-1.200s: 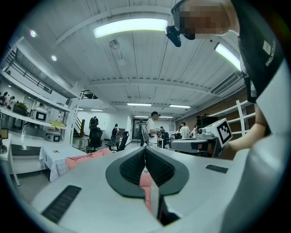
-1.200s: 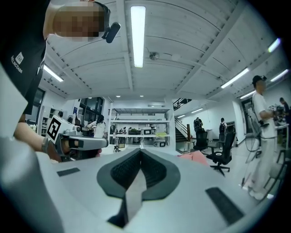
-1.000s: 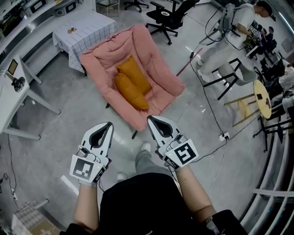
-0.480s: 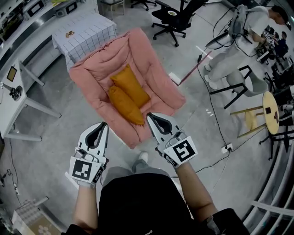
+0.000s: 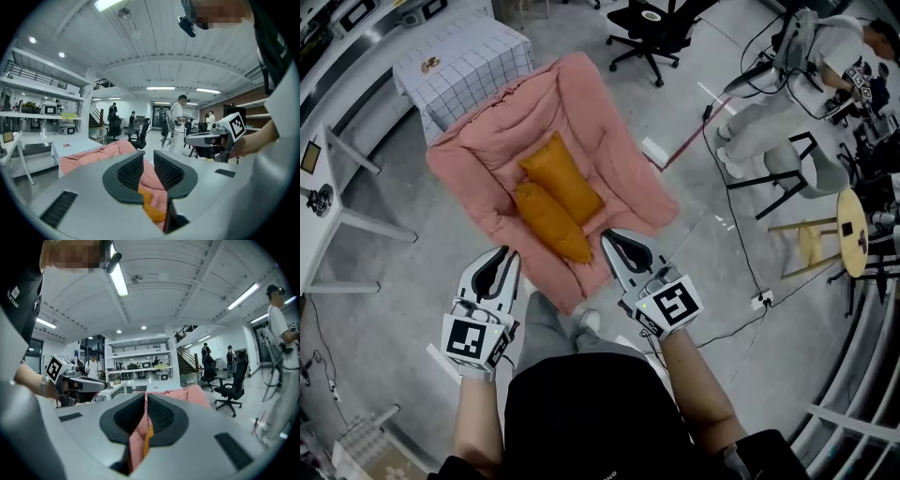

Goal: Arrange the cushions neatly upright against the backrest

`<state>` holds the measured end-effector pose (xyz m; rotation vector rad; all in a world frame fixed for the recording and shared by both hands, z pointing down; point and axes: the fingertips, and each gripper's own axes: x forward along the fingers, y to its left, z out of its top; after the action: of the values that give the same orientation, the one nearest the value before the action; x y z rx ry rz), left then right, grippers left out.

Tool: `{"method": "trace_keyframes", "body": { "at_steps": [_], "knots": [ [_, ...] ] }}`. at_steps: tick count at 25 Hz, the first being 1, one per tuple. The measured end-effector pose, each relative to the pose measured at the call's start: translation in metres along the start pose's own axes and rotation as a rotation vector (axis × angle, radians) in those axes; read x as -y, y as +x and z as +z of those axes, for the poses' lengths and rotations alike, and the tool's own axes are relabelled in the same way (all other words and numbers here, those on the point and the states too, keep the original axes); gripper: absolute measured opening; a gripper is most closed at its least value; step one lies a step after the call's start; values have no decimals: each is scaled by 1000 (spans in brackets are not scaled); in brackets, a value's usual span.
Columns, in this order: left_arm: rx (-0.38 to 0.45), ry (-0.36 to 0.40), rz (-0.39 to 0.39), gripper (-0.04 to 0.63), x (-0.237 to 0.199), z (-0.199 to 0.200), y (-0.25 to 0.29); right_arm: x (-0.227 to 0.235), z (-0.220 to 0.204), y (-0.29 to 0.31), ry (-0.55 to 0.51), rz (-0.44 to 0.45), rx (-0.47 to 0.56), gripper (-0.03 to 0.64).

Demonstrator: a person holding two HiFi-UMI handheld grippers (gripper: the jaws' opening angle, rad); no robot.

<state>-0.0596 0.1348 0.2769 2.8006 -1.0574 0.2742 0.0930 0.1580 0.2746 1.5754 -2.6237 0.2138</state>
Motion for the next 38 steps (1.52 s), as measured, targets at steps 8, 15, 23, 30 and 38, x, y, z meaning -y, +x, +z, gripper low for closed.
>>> {"method": "trace_keyframes", "body": {
  "at_steps": [8,15,23,30,38],
  "knots": [
    [-73,-62,-102,129,-56,-24,58,29,-22,58,29,-77,-128,12],
    [-160,-119,-185,187,-107,-62,98,49,-52,119,51,-148,-258,14],
    [-285,-138,-267,210,-142,-126,139,66,-80,176,59,-193,-373,42],
    [-391,-100,-285,238,-144,-174,176,93,-134,191,75,-191,-498,103],
    [-501,-80,-197,253,-153,-221,209,132,-220,205,105,-133,-657,171]
  ]
}}
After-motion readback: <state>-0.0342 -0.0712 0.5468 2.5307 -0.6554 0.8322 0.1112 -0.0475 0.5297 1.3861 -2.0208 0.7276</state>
